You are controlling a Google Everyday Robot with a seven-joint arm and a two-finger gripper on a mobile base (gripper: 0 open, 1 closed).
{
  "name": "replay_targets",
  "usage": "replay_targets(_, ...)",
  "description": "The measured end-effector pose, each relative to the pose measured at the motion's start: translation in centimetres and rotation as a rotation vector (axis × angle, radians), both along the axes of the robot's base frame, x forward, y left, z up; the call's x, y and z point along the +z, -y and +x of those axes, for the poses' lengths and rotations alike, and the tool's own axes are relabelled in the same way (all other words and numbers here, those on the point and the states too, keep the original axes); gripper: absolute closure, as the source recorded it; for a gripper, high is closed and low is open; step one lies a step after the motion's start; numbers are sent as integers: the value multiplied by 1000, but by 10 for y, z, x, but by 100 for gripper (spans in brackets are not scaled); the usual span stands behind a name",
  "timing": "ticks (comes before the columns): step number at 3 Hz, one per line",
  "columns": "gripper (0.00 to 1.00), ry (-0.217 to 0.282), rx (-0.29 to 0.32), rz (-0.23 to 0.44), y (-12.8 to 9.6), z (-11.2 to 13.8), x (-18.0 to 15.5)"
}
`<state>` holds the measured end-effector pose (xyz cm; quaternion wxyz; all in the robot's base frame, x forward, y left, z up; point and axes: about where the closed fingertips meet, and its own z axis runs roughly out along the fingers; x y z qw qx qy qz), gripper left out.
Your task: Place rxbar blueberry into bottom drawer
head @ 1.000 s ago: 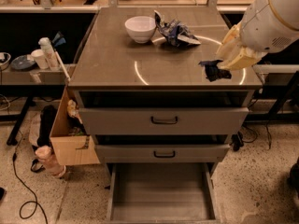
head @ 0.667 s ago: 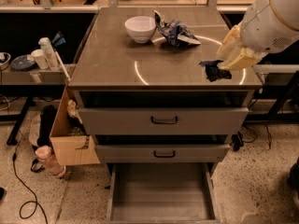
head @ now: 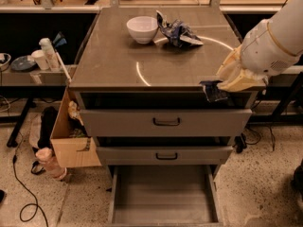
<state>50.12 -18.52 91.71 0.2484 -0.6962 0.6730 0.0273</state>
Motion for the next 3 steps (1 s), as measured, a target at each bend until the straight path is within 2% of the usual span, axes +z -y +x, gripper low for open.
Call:
replay_targets(1,100,-21,-7,-17,-3,-6,-21)
replay_targets(3,100,-32,-54,-96,6,-13,-63)
